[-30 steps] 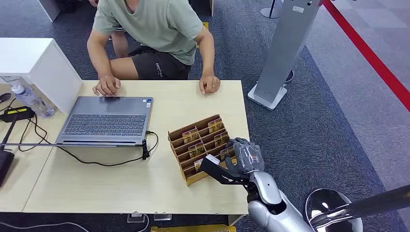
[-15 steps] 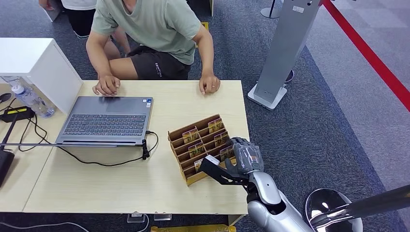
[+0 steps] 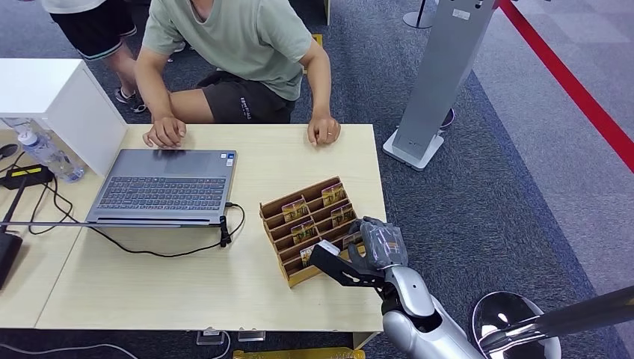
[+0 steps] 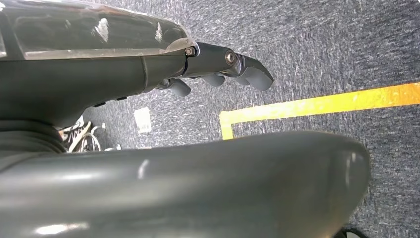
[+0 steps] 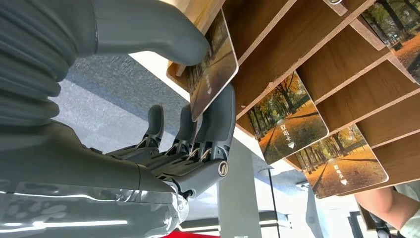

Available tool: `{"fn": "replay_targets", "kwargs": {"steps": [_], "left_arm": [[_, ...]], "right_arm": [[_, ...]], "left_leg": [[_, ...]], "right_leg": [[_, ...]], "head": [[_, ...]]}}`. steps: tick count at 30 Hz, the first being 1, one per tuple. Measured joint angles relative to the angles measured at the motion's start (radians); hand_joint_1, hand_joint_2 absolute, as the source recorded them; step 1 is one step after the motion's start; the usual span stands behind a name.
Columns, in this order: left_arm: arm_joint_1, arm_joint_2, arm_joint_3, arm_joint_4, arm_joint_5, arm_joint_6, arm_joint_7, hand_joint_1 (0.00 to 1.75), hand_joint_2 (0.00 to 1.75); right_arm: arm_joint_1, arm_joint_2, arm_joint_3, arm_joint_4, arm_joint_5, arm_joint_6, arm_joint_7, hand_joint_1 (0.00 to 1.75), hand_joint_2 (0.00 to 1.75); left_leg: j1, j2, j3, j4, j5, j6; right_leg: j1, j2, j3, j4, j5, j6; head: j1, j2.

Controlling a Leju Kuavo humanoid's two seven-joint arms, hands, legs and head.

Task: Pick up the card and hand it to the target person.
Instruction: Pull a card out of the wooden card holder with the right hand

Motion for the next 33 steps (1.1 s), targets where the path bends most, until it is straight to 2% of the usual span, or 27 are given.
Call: {"fn": "replay_targets", "kwargs": {"steps": [8,16,20,33], "left_arm": [[0.000,0.000,-0.001,0.000,-0.002,-0.028,0.003,0.00,0.00],[0.000,0.001,-0.001,0.000,0.002,-0.049,-0.008,0.00,0.00],[0.000,0.002,-0.001,0.000,0.002,-0.054,-0.011,0.00,1.75],[0.000,0.002,-0.002,0.002,-0.003,-0.045,-0.034,0.00,1.75]], "right_arm": [[0.001,0.000,0.000,0.000,0.000,0.001,0.001,1.33,1.75],[0.001,0.000,0.000,-0.001,0.000,0.003,0.003,1.43,1.75],[0.001,0.000,0.000,-0.002,0.000,0.004,0.003,1.45,1.75],[0.002,0.000,0.000,-0.002,0.010,0.002,-0.003,1.45,1.75]], "left_leg": [[0.000,0.000,0.000,0.000,0.000,0.000],[0.000,0.000,0.000,0.000,0.000,0.000],[0.000,0.000,0.000,0.000,0.000,0.000],[0.000,0.000,0.000,0.000,0.000,0.000]], "right_leg": [[0.000,0.000,0.000,0.000,0.000,0.000],[0.000,0.000,0.000,0.000,0.000,0.000],[0.000,0.000,0.000,0.000,0.000,0.000],[0.000,0.000,0.000,0.000,0.000,0.000]], "head": [[0.000,0.000],[0.000,0.000],[0.000,0.000],[0.000,0.000]]}}
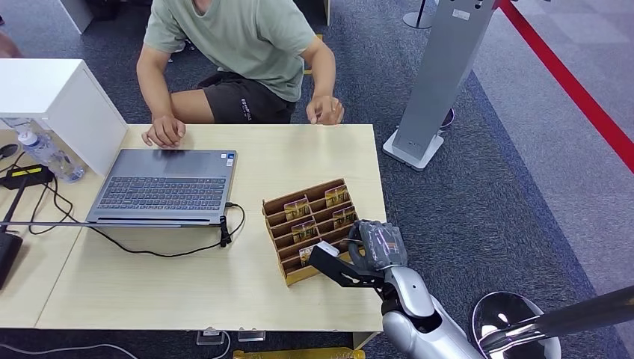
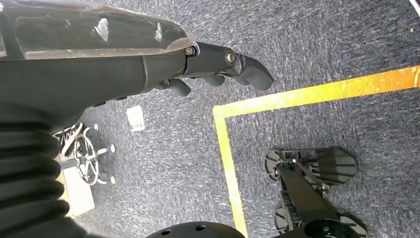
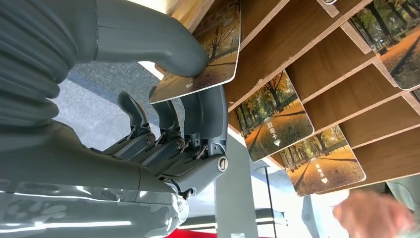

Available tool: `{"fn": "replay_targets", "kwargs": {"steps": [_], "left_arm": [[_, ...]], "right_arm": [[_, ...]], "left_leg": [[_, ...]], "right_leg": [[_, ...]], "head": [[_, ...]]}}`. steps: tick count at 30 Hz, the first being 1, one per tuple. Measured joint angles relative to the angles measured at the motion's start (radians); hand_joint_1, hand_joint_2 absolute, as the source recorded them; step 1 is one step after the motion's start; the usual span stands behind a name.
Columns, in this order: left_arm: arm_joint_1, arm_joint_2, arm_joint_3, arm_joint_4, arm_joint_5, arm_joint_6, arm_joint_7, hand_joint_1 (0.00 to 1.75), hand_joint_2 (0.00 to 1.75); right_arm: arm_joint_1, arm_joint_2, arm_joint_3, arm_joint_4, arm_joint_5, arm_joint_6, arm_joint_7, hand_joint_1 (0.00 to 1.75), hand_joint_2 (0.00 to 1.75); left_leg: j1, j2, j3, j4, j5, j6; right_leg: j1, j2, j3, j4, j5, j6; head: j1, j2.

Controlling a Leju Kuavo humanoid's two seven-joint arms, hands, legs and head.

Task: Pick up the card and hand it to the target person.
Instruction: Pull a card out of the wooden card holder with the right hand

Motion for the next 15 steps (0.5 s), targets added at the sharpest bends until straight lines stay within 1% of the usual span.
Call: {"fn": "replay_targets", "kwargs": {"steps": [8,12,15], "left_arm": [[0.000,0.000,0.000,0.000,0.015,-0.004,0.000,0.00,1.75],[0.000,0.000,0.001,0.000,0.022,-0.029,-0.001,0.00,1.75],[0.001,0.000,0.001,0.000,0.016,-0.046,-0.020,0.00,1.75]], "right_arm": [[0.002,0.000,0.000,-0.020,-0.010,-0.016,-0.028,1.45,1.75],[-0.005,0.000,-0.001,-0.052,-0.019,-0.029,-0.039,1.45,1.75],[-0.021,-0.001,-0.003,-0.081,-0.020,-0.039,-0.043,1.45,1.75]], "left_leg": [[0.000,0.000,0.000,0.000,0.000,0.000],[0.000,0.000,0.000,0.000,0.000,0.000],[0.000,0.000,0.000,0.000,0.000,0.000]], "right_leg": [[0.000,0.000,0.000,0.000,0.000,0.000],[0.000,0.000,0.000,0.000,0.000,0.000],[0.000,0.000,0.000,0.000,0.000,0.000]], "head": [[0.000,0.000],[0.000,0.000],[0.000,0.000]]}}
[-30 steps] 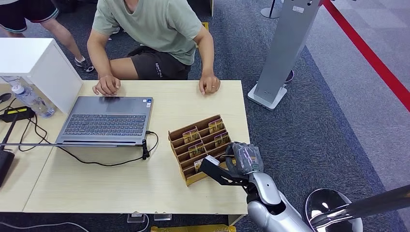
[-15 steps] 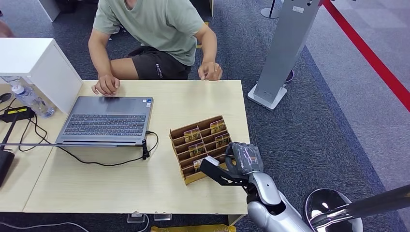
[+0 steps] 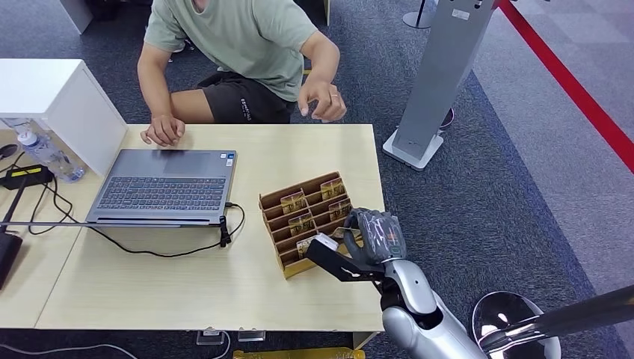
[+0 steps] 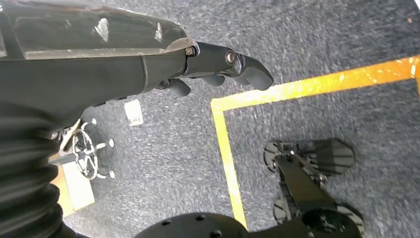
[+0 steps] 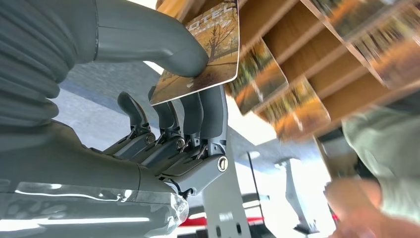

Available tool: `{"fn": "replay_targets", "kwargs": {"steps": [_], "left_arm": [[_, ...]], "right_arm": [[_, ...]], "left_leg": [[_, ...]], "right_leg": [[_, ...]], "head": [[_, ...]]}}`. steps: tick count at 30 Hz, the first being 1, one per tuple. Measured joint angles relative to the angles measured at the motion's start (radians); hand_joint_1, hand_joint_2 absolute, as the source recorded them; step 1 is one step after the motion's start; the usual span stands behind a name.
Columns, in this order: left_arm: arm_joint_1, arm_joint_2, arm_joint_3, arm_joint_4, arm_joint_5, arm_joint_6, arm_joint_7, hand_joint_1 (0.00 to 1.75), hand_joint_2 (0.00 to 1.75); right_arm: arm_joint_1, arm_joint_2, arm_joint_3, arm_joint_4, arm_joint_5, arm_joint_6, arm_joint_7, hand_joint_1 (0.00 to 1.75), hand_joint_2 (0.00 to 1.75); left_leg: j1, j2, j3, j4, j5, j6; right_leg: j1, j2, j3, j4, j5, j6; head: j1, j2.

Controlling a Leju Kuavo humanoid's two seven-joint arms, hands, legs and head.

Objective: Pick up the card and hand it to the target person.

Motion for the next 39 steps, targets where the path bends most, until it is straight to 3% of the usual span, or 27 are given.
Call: {"fn": "replay_targets", "kwargs": {"steps": [18,33,39], "left_arm": [[-0.001,0.002,0.000,0.000,-0.012,-0.038,-0.097,0.00,1.75],[-0.012,0.001,0.004,0.000,0.029,-0.083,-0.065,0.00,1.75],[-0.011,0.001,0.016,0.000,0.048,-0.103,-0.064,0.00,1.75]], "right_arm": [[-0.170,0.008,0.004,-0.020,-0.043,-0.039,-0.027,1.45,1.75],[-0.315,0.098,0.024,0.194,0.037,-0.178,-0.079,1.45,1.75],[-0.339,0.122,0.032,0.242,0.044,-0.190,-0.079,1.45,1.75]], "left_leg": [[0.000,0.000,0.000,0.000,0.000,0.000],[0.000,0.000,-0.001,0.000,0.000,0.000],[0.000,0.000,-0.001,0.000,0.000,0.000]], "right_leg": [[0.000,0.000,0.000,0.000,0.000,0.000],[0.000,0.000,0.000,0.001,0.000,0.000],[0.000,0.000,0.000,0.001,0.000,0.000]], "head": [[0.000,0.000],[0.000,0.000],[0.001,0.000]]}}
